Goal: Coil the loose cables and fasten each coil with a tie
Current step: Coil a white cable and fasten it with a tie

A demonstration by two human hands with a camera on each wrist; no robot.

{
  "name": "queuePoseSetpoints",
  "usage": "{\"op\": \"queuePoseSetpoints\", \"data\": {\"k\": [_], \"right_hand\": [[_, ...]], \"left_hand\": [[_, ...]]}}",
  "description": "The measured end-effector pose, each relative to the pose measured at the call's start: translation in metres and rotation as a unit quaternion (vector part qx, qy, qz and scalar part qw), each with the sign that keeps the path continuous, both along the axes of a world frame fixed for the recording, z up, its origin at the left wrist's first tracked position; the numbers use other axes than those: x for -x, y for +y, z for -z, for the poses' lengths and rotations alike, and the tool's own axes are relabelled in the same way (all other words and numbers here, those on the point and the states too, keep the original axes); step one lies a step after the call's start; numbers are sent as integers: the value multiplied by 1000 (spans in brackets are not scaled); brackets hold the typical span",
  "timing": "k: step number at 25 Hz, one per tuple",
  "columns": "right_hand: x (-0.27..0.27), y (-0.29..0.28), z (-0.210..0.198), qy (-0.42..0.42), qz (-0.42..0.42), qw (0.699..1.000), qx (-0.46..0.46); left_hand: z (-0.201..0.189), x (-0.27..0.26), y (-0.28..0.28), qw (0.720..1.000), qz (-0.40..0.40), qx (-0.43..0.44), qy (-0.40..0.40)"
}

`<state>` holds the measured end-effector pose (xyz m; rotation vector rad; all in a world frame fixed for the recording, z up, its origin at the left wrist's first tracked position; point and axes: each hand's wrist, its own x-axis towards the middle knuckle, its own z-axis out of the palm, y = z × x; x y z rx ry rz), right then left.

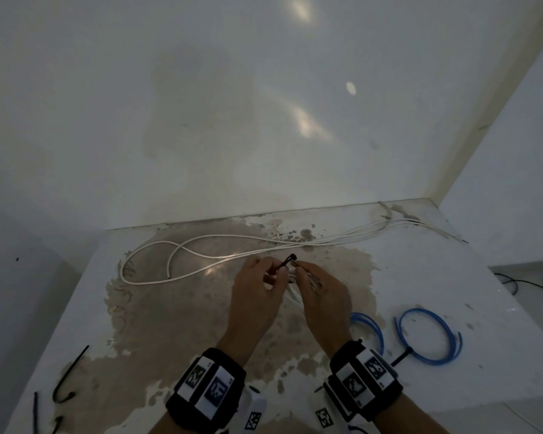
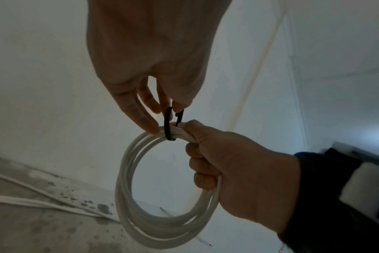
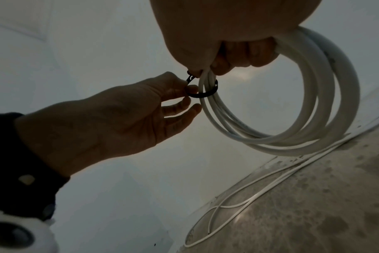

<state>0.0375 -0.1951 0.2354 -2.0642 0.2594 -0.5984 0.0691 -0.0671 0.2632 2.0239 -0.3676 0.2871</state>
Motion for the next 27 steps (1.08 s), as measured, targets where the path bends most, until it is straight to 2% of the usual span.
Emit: {"op": "queuePoseSetpoints", "data": {"k": [8,19,27], "right_hand": [[-1,-9,-5,-1,17,1000,5],[6,-20,-2,-20,39,999,4],[15,-37,-11,-26,61,998,-2]], "left_hand": [[-6,8,-8,995,31,91,21],[-2,9,-19,988,70,119,71],[-1,15,-36,985,89,139,55]]}}
